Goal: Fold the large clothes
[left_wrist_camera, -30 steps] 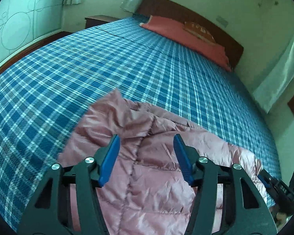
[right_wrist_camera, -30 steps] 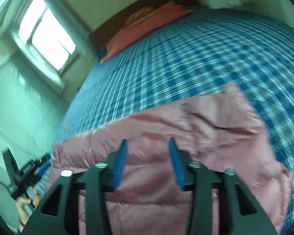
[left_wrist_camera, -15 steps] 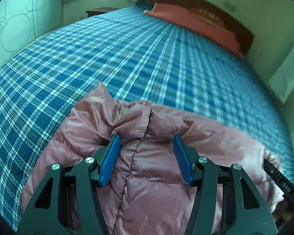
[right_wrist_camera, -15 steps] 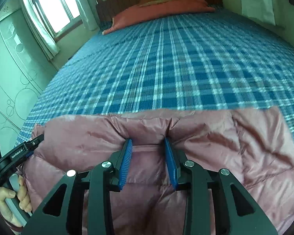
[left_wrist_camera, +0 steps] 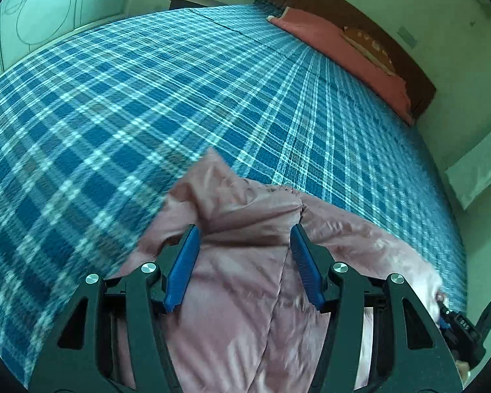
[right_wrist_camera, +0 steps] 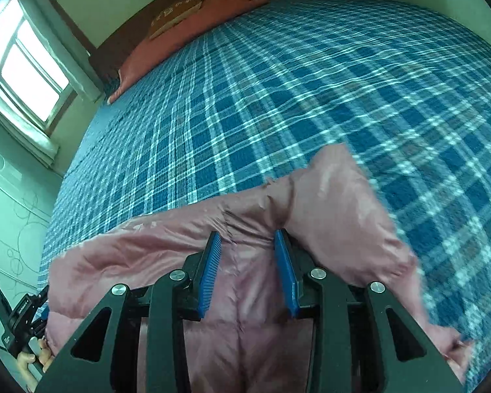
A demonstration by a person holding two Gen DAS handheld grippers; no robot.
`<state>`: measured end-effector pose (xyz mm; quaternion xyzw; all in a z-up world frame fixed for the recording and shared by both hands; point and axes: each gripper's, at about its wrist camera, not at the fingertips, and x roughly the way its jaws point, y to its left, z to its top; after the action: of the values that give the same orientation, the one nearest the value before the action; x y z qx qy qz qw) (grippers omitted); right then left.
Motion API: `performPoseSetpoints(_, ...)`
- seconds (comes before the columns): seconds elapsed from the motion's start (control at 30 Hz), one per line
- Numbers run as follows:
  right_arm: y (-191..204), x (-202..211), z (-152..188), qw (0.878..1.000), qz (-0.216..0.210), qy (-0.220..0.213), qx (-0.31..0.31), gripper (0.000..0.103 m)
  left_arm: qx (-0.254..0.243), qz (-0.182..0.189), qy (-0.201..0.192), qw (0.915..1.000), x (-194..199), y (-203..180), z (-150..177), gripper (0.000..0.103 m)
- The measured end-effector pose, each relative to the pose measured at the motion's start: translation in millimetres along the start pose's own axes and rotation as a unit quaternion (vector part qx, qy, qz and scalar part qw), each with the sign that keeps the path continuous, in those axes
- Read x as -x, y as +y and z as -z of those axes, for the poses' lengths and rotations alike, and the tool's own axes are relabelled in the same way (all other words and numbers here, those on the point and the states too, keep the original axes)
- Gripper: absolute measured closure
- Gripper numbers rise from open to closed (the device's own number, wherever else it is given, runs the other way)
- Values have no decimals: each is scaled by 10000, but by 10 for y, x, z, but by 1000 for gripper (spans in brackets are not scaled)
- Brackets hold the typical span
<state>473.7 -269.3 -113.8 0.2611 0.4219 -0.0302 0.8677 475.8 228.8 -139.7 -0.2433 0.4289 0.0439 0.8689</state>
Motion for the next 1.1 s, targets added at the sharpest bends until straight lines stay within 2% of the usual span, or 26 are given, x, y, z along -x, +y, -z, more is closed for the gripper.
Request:
performPoseSetpoints(0.03, -74, 106, 24, 10000, 16, -20, -12, 68, 48, 25, -16, 10000, 70, 53, 5, 45)
performPoseSetpoints(0.1, -213, 304, 48, 9999, 97, -67, 3, 67, 217, 113, -102, 9996, 285, 226, 56, 36)
performPoseSetpoints(0.13, -301, 421, 97, 9999, 131, -80, 2, 67, 312, 111, -161, 9993, 390, 328, 87, 36)
performPoseSetpoints(0.17, -221, 449, 191, 9998, 155, -95, -7, 67, 423, 62, -205, 9989, 481, 453, 121, 36)
performPoseSetpoints(0.27, -463, 718, 364, 9996, 211, -128, -167, 66, 761, 6, -173, 9970, 676, 763, 248, 36)
performPoseSetpoints(0.43, -900, 1159, 829, 9985, 207, -72, -509, 66, 1303, -125, -55, 9914, 1007, 1317, 655, 36)
performPoseSetpoints(0.57, -1162, 1473, 1257, 9960, -119, -84, -880, 66, 1590, -74, -242, 9870, 1410, 1568, 1062, 36)
performPoseSetpoints(0.67, -1265, 1628, 1578, 9907, -542, -118, -1243, 66, 1784, 169, -450, 9828, 1707, 1620, 1391, 36)
performPoseSetpoints(0.7, -1280, 1680, 1703, 9877, -684, -152, -1396, 60, 1817, 251, -456, 9820, 1766, 1617, 1481, 36)
performPoseSetpoints(0.73, -1288, 1715, 1800, 9851, -798, -202, -1511, 46, 1865, 385, -467, 9806, 1826, 1599, 1596, 36)
performPoseSetpoints(0.77, -1290, 1740, 1882, 9822, -929, -260, -1614, 41, 1934, 542, -486, 9784, 1875, 1572, 1722, 35)
performPoseSetpoints(0.9, -1195, 1617, 2065, 9700, -1513, -211, -1893, 40, 2042, 1046, -299, 9729, 1824, 1394, 2032, 29)
performPoseSetpoints(1.03, -1094, 1392, 1995, 9663, -1585, -247, -2013, 40, 2244, 1317, -3, 9656, 1575, 1233, 2107, 29)
performPoseSetpoints(1.1, -1092, 1282, 1949, 9644, -1552, -301, -2122, 40, 2360, 1303, -85, 9629, 1493, 1173, 2082, 28)
